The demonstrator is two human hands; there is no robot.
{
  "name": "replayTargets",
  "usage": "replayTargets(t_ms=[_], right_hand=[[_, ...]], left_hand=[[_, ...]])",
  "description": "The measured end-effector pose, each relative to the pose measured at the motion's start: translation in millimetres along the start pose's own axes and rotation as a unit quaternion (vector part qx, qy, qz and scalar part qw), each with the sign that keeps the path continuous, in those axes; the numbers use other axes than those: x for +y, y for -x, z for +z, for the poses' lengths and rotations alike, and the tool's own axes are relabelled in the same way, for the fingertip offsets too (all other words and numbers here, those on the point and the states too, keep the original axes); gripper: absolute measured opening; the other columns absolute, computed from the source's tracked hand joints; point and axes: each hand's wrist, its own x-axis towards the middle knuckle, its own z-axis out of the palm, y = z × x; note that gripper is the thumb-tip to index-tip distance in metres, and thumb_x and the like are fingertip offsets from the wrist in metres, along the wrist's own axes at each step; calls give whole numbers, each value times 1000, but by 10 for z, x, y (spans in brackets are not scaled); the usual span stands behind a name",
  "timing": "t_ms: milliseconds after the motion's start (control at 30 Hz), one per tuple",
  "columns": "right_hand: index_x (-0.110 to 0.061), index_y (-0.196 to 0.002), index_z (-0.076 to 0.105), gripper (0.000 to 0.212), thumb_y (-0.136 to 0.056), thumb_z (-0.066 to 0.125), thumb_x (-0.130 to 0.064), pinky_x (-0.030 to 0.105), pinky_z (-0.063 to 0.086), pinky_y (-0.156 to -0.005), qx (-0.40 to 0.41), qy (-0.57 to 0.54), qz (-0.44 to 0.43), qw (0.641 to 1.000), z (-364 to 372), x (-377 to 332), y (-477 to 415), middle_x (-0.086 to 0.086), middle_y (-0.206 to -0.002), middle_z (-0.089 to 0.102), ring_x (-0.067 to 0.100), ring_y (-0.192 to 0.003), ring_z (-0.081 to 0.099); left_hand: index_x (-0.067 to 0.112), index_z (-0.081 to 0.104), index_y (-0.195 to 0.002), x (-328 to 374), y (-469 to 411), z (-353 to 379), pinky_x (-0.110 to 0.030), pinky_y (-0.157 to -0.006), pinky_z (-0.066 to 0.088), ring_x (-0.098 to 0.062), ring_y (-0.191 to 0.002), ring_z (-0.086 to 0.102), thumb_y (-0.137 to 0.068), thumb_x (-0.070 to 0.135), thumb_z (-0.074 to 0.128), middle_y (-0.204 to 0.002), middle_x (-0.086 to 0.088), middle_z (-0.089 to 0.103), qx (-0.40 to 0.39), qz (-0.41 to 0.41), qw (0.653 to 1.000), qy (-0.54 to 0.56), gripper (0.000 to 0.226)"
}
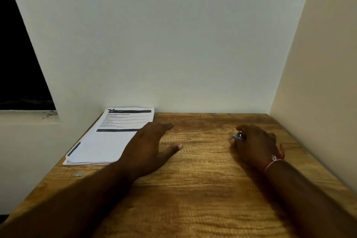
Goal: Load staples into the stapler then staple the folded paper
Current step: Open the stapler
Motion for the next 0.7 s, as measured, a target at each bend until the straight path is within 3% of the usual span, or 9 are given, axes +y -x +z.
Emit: replayTargets(t_ms=[100, 167, 233, 300, 400, 533, 633, 700], right_hand=[[-26, -142, 72, 42, -101, 80, -33, 43, 59, -105, 38, -164, -61, 984, 70, -241, 142, -1, -131, 71, 17, -112, 71], [-33, -136, 74, 38, -99, 83, -35, 31, 64, -93, 43, -238, -80, 967, 116, -451, 241, -12, -123, 70, 3, -100, 72], [-41, -132, 74, 38, -95, 85, -40, 14, 60, -79, 27, -288, -87, 953, 140, -660, 311, -22, -120, 69, -6, -96, 71], [-44, -124, 76, 37, -90, 90, -41, 7, 57, -73, 20, -334, -92, 938, 169, -837, 327, -24, -115, 71, -11, -94, 72], [-41, -115, 79, 35, -84, 96, -37, 14, 63, -79, 29, -403, -106, 909, 229, -1048, 330, -16, -110, 79, -6, -95, 76], [-39, -112, 79, 37, -81, 98, -38, 33, 70, -83, 47, -460, -120, 878, 379, -1211, 405, -13, -114, 77, 4, -103, 78], [-35, -112, 80, 42, -76, 102, -36, 28, 68, -84, 66, -458, -137, 876, 442, -1225, 460, -15, -114, 74, 4, -106, 76], [-28, -111, 83, 39, -77, 102, -30, 24, 67, -81, 71, -459, -161, 871, 446, -1209, 461, -12, -113, 74, 5, -105, 77]], left_hand=[[40, 59, -155, 29, -20, -44, -21, -108, 45, -2, -136, 57, -92, 83, 69, -147, 21, 64, 7, 4, 1000, 24, 77], [43, 57, -157, 48, -36, -82, -18, -102, 46, 3, -127, 58, -87, 85, 73, -144, 27, 63, 10, -7, 999, 45, 83], [44, 55, -159, 53, -58, -97, -14, -95, 50, 5, -116, 63, -80, 87, 77, -138, 30, 66, 3, -23, 997, 68, 92], [46, 55, -158, 39, -67, -88, -20, -93, 61, 3, -110, 69, -73, 90, 81, -133, 29, 72, -7, -34, 994, 104, 100], [42, 59, -155, 9, -65, -70, -31, -92, 67, 0, -107, 76, -68, 84, 89, -124, 26, 77, -13, -36, 987, 155, 101], [36, 70, -145, 27, -59, -41, -31, -92, 68, 1, -102, 80, -72, 50, 102, -110, 23, 82, -9, -45, 978, 204, 81], [32, 78, -132, 41, -58, 4, -31, -92, 68, 3, -93, 81, -83, 22, 95, -100, 17, 84, 2, -61, 975, 212, 53], [29, 81, -126, 46, -60, 16, -30, -89, 69, 1, -92, 82, -89, 22, 92, -98, 14, 85, 4, -56, 978, 203, 40]])
